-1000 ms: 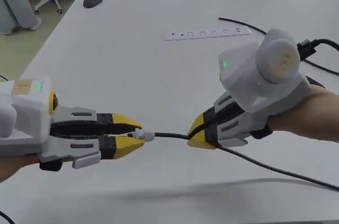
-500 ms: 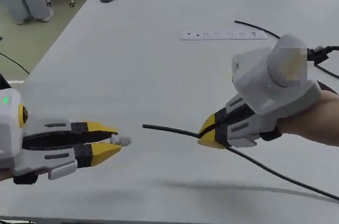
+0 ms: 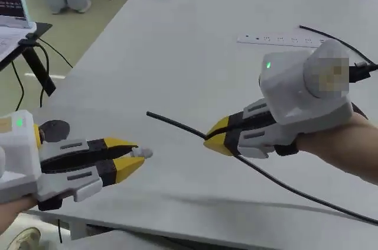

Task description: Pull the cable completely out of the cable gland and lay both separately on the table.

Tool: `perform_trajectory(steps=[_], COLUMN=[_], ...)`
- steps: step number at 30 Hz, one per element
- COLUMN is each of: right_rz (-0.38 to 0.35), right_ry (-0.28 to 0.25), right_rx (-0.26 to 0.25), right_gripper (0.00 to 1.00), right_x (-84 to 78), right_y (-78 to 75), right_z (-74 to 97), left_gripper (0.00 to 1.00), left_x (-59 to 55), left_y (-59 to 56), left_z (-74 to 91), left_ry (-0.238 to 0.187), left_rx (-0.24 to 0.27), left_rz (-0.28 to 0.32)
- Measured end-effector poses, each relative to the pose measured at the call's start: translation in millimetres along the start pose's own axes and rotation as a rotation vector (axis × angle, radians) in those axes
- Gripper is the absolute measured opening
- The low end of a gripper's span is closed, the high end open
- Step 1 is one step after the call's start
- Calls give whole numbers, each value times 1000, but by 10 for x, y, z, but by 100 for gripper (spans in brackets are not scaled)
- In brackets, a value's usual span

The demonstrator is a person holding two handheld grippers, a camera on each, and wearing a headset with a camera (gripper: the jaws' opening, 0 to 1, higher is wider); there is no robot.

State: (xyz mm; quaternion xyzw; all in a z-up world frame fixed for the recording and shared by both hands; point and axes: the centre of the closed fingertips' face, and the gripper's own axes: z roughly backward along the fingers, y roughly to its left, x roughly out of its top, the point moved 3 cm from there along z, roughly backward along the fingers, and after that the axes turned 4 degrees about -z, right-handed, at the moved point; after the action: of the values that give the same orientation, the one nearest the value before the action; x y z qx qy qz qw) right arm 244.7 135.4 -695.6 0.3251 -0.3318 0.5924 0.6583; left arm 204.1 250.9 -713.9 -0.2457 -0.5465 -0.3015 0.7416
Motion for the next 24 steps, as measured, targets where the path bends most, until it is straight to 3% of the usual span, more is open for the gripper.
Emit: perform_trajectory(steps=[8,10,16,24], right_rz=[-79,-105,-150,-222], right_ry=[-61,-53,-48,-58], right_rx=[-54,-35,-59,-154], right_gripper=[0,0,0,0], right_x=[168,138,92,-31], right_y=[-99,-100,-142,-316], right_z=[-297,-393,-631,-977], left_gripper=[15,15,15,15], left_x=[-194,-236,-347,-601], left_y=[100,121,181,256], left_z=[102,109,119,25], left_ry=[4,5,10,39], left_rx=[40,46,99,134], left_rz=[29,36,31,49])
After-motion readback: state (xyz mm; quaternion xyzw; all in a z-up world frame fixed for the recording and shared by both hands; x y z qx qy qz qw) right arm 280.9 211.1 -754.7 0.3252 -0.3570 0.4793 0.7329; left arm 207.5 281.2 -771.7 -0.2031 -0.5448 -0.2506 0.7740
